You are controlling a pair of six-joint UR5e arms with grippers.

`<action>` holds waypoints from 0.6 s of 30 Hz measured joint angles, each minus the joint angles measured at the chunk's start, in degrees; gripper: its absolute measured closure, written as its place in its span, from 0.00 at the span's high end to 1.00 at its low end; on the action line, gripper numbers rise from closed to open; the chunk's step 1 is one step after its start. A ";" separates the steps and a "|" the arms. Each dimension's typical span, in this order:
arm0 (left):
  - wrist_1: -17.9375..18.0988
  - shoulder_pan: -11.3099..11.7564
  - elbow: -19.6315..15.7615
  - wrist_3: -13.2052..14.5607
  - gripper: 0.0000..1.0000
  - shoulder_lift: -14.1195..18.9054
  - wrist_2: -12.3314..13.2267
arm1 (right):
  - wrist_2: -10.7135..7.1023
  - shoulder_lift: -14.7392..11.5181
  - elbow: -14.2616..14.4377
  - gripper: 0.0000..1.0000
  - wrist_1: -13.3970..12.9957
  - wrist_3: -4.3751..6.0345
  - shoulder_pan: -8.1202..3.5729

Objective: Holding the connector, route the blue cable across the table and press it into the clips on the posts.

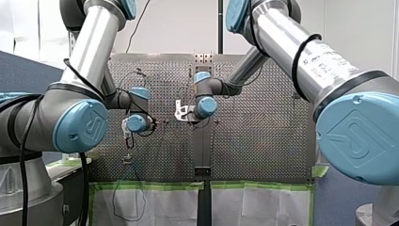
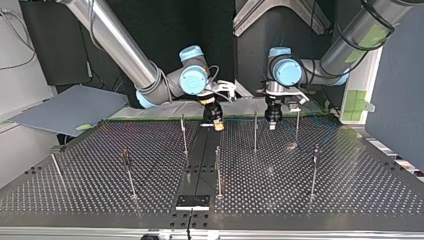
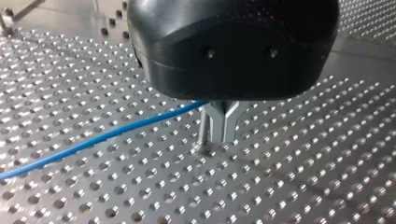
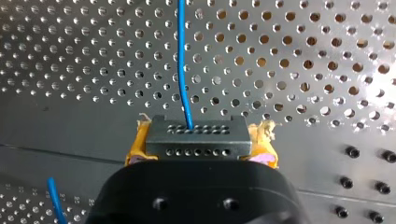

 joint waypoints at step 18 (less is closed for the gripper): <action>-4.54 2.16 5.82 0.69 0.30 -0.05 0.05 | -2.61 0.01 -0.77 0.00 -0.33 0.47 -3.38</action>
